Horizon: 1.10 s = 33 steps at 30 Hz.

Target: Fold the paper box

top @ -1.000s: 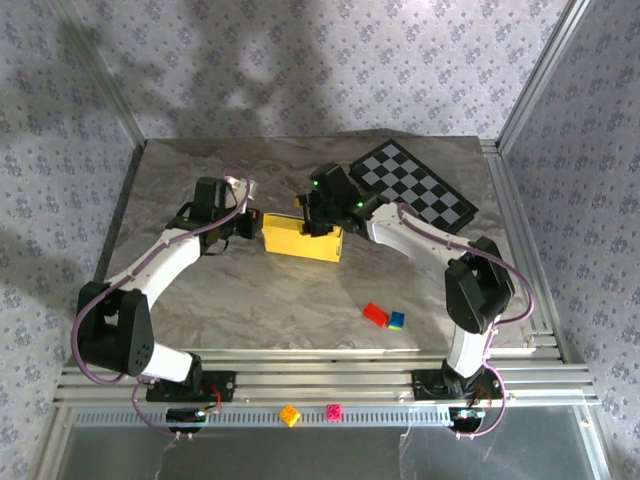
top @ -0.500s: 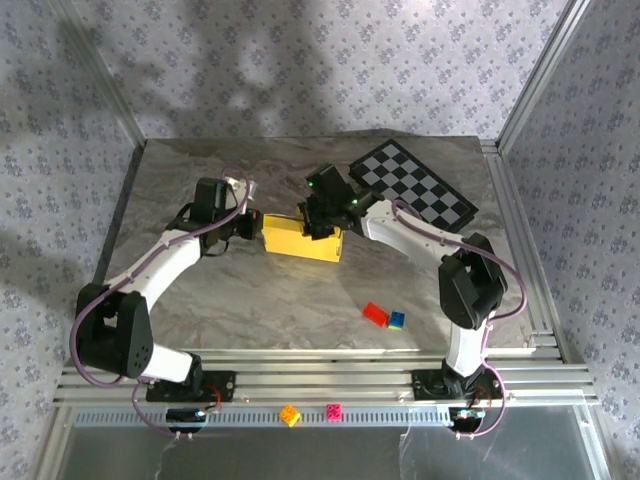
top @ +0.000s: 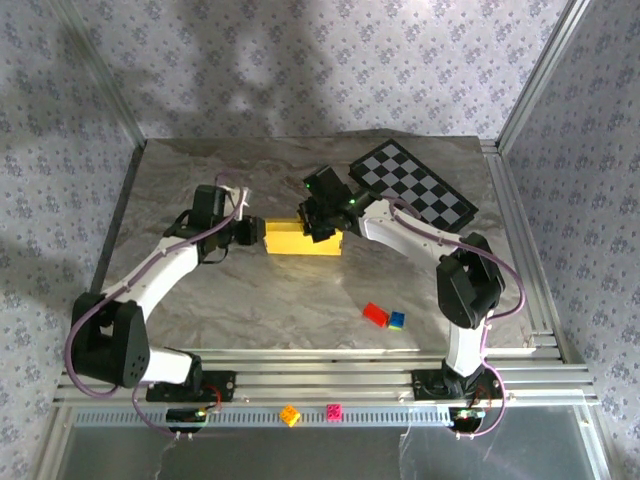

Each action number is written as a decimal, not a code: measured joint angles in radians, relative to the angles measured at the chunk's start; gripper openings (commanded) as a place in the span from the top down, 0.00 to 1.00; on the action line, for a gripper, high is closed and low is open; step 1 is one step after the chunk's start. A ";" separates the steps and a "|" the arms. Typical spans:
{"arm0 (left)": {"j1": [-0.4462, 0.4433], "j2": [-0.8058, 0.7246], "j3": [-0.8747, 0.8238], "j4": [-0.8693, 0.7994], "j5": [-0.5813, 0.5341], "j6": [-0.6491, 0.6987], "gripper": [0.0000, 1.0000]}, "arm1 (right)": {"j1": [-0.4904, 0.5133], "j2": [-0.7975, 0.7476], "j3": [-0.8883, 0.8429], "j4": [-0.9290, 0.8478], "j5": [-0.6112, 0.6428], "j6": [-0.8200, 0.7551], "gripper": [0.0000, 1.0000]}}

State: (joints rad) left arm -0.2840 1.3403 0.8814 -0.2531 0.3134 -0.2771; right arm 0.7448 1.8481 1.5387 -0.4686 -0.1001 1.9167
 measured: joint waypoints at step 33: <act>-0.092 0.058 0.303 -0.438 -0.071 -1.688 0.23 | -0.025 0.021 0.013 0.030 -0.027 -0.027 0.83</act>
State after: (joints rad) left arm -0.3756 1.3979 1.1843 -0.6910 0.2424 -1.9648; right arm 0.7200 1.8687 1.5520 -0.4385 -0.1272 1.8893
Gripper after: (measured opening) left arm 0.757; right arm 0.169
